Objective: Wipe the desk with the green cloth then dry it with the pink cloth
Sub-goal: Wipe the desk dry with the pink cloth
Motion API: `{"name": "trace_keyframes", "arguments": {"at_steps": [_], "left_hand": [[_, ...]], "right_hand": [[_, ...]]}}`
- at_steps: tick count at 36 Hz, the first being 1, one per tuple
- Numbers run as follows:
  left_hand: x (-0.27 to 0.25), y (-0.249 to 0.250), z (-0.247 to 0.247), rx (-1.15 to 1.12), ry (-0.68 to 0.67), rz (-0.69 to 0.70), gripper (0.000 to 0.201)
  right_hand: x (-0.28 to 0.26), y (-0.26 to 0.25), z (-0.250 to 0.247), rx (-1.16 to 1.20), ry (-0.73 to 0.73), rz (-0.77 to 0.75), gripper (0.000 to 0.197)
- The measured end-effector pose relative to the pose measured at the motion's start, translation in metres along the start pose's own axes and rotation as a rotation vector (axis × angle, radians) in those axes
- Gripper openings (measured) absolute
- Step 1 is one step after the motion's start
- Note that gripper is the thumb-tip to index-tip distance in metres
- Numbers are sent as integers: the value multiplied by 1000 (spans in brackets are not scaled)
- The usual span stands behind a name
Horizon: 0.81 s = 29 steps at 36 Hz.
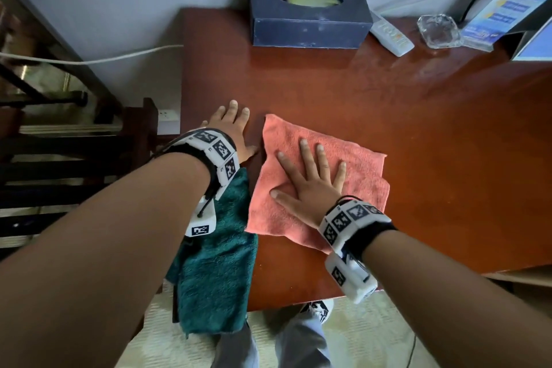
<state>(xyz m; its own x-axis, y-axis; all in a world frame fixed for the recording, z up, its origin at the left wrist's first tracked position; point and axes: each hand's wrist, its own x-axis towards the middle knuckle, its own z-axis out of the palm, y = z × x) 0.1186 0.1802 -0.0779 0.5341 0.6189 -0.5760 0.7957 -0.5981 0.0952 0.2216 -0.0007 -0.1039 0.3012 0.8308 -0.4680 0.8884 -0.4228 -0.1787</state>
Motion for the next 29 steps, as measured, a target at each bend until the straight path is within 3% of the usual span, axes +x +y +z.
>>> {"name": "trace_keyframes", "arguments": {"at_steps": [9,13,16,22,29], "left_hand": [[-2,2,-3,14,-20,-15,87],[-7,4,-7,17,-32,-33,86],[-13,6,-6,68,28,-52,84],[-45,27,4,24,220,134,70],[-65,50,26,-9,162,238,69]], "right_hand": [[-74,-14,33,45,-36,-32,76],[-117,-19,69,1,137,-62,73],[-141,-23,86,16,122,-54,72],[-157,-33,96,-19,149,-10,62],[-148,-40,98,-60,206,-174,64]]}}
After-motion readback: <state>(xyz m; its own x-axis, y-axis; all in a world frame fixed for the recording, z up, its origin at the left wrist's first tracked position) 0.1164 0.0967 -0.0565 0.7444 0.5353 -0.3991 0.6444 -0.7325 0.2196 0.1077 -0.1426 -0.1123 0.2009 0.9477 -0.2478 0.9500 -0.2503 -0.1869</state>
